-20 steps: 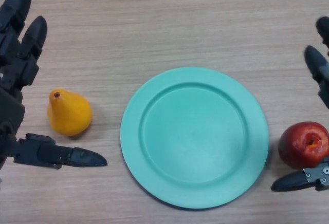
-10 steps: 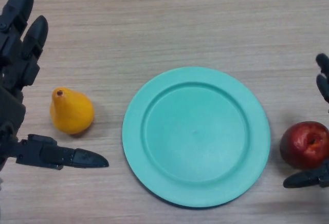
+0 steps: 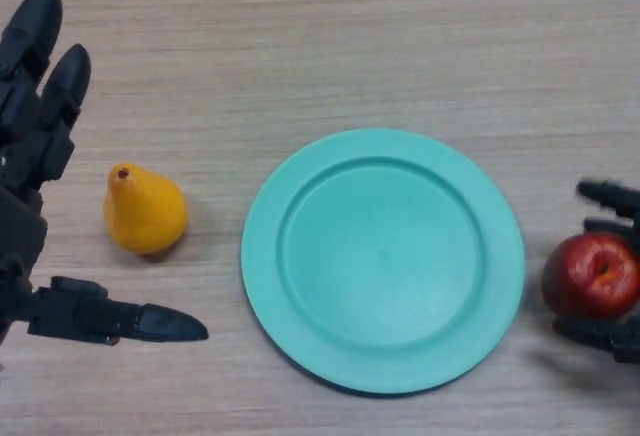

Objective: Pick up the red apple and place it on the plate

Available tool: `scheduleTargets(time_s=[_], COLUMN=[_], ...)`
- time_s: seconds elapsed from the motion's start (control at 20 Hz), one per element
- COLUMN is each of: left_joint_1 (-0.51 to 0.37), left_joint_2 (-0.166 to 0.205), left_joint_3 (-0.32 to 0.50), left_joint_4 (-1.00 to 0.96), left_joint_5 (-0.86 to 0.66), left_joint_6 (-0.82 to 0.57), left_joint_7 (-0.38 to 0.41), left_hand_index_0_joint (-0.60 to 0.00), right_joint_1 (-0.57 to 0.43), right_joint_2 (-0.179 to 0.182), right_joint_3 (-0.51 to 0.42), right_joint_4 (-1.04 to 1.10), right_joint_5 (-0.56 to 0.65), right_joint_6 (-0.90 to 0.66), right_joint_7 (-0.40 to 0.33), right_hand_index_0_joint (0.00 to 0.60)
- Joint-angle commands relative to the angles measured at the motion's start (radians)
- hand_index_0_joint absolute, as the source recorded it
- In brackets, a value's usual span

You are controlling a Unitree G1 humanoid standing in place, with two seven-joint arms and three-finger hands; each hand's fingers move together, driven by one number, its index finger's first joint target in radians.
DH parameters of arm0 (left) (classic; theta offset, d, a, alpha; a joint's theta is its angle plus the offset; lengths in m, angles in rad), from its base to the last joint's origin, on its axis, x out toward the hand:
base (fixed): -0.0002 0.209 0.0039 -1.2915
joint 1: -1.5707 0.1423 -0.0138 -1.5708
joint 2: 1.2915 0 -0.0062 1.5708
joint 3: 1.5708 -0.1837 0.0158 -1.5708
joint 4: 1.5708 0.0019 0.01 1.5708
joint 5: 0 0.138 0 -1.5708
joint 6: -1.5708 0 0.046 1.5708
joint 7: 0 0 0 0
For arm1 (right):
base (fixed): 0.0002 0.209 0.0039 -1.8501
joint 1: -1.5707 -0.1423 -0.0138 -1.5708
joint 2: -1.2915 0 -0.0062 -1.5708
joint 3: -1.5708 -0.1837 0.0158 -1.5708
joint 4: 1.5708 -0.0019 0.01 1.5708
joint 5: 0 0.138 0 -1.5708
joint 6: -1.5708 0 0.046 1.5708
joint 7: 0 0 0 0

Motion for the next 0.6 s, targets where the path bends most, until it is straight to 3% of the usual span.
scheduleTargets(time_s=[0.05,0.2,0.35,0.4,0.5,0.6], left_joint_1=[-0.007,0.003,0.011,0.006,-0.003,-0.003], left_joint_2=[0.011,0.005,0.002,0.005,0.011,0.010], left_joint_3=[0.059,0.061,0.075,0.080,0.089,0.086], left_joint_4=[-0.040,-0.039,-0.042,-0.044,-0.046,-0.050], left_joint_5=[0.023,0.025,0.009,0.005,0.000,-0.003], left_joint_6=[-0.173,-0.182,-0.177,-0.172,-0.171,-0.173], left_joint_7=[-0.006,-0.006,-0.013,-0.011,-0.011,-0.012], left_hand_index_0_joint=[0.000,0.000,0.000,0.000,0.000,0.000], right_joint_1=[-0.008,0.008,0.018,0.022,0.003,-0.022], right_joint_2=[-0.039,-0.026,0.019,0.040,0.062,0.082], right_joint_3=[-0.042,-0.046,-0.020,-0.002,0.067,0.187], right_joint_4=[-0.074,-0.180,-0.460,-0.562,-0.685,-0.727], right_joint_5=[0.064,0.092,0.168,0.254,0.253,0.146], right_joint_6=[-0.055,0.017,0.226,0.350,0.449,0.445], right_joint_7=[-0.028,-0.016,-0.040,-0.041,-0.092,-0.121], right_hand_index_0_joint=[0.600,0.600,0.600,0.600,0.600,0.600])
